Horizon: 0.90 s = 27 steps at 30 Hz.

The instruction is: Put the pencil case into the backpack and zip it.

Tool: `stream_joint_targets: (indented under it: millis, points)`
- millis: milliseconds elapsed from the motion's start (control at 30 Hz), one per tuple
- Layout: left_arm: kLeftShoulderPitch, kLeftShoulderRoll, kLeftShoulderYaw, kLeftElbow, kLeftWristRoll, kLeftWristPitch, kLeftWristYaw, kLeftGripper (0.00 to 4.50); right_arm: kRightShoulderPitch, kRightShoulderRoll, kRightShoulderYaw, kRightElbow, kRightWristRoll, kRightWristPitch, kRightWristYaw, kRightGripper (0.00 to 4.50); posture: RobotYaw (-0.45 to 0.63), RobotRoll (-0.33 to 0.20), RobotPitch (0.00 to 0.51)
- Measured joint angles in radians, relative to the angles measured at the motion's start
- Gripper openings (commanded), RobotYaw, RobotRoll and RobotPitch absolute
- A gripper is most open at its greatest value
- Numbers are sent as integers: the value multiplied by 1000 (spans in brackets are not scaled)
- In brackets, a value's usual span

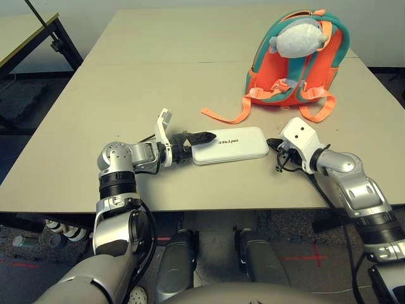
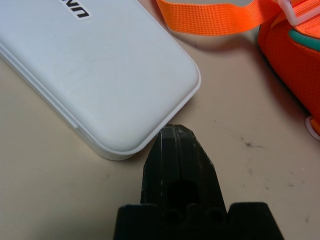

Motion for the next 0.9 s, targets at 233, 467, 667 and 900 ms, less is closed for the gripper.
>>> stream_joint_targets:
  millis: [233, 467, 667, 900]
  points:
    - [-25, -5, 19, -22, -27, -40, -22, 1338, -27, -19, -5, 51, -24, -51, -23, 2451, -153, 0, 142]
    - [-73, -6, 26, -89, -36, -38, 28, 1334, -46, -17, -17, 128, -32, -130, -83, 4500, -143, 0, 141]
    - [-183, 45, 83, -132, -45, -28, 125, 1300, -94, -27, -31, 196, -30, -180, -100, 4500, -129, 0, 143]
    - [-266, 92, 118, -185, -56, -29, 157, 1292, -158, -8, -135, 205, 58, -93, -132, 4500, -132, 0, 141]
